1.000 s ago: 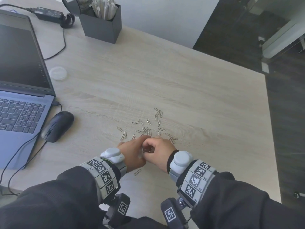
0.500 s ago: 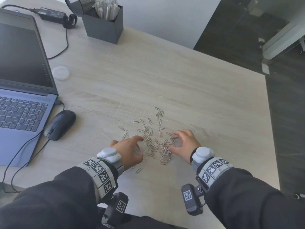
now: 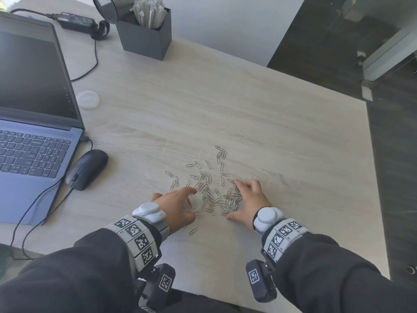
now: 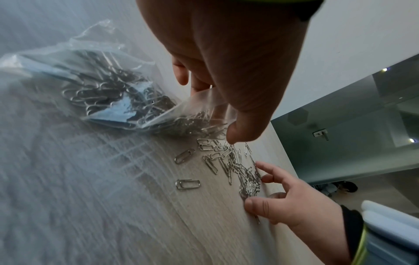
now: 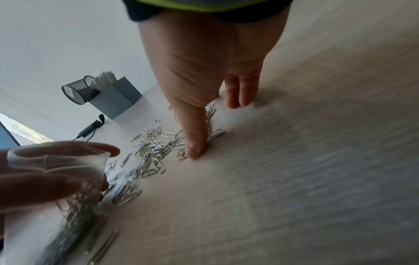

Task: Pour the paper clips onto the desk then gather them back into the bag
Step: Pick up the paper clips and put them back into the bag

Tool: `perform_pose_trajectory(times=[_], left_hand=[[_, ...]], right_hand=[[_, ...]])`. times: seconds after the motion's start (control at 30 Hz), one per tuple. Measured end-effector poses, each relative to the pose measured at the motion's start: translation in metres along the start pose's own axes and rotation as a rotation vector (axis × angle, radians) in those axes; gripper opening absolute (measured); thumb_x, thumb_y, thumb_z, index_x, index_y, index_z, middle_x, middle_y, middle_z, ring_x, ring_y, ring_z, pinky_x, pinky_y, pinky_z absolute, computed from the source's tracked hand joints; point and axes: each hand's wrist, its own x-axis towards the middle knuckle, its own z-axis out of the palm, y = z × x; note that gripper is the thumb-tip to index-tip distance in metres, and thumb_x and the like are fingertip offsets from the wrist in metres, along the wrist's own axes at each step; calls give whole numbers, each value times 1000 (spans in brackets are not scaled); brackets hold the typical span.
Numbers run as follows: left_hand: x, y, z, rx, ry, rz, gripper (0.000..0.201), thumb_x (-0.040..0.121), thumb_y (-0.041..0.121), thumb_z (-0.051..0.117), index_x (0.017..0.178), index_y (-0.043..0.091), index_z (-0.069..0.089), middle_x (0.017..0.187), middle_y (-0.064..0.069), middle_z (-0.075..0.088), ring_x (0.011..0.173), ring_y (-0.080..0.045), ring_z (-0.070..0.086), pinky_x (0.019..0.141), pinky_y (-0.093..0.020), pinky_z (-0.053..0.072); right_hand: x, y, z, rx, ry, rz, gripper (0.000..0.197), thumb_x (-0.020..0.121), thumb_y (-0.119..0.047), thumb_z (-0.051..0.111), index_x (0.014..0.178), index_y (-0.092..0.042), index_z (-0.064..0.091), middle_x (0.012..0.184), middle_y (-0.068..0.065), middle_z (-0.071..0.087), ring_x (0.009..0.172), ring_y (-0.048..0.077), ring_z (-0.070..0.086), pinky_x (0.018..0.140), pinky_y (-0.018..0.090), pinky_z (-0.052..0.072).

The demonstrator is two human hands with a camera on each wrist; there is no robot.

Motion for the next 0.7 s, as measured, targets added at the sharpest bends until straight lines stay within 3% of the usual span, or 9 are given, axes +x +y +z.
perform_pose_trajectory(times=[0.13, 0.27, 0.4, 0.53, 0.7], left_hand=[[-3, 2, -2, 9, 14, 11, 55, 78, 38, 52, 131, 46, 41, 103, 21, 65, 100, -7, 61, 100, -29, 29], [-4, 0, -1, 5, 12, 8, 56, 77, 39, 51, 132, 47, 41, 104, 22, 65, 100, -7, 61, 100, -28, 29], [-5, 1, -3, 10, 19, 9, 56, 79, 38, 53, 133, 46, 41, 107, 21, 65, 100, -7, 60, 102, -29, 28], [-5, 3, -4, 11, 8, 11, 58, 78, 37, 53, 134, 45, 40, 109, 20, 64, 102, -7, 60, 104, -30, 29], [-2, 4, -1, 11, -2, 24, 57, 78, 37, 54, 133, 46, 39, 107, 20, 64, 102, -6, 61, 104, -32, 29]], right_hand=[[8, -6, -7, 54, -9, 6, 73, 71, -38, 78, 136, -34, 43, 129, -3, 36, 106, 18, 56, 93, 30, 47], [9, -13, -7, 40, -20, -3, 39, 81, -29, 70, 117, -28, 55, 118, -1, 47, 100, 21, 58, 86, 31, 47], [7, -15, -2, 13, 2, -35, 16, 87, -24, 63, 102, -22, 58, 102, -2, 51, 88, 21, 54, 73, 29, 41], [7, -18, 0, 15, 15, -54, 8, 82, -16, 57, 89, -20, 59, 90, -1, 54, 81, 21, 50, 68, 28, 37], [5, -18, 0, -26, -31, -55, 14, 77, -12, 53, 75, -24, 50, 81, -4, 52, 79, 20, 47, 67, 27, 34]])
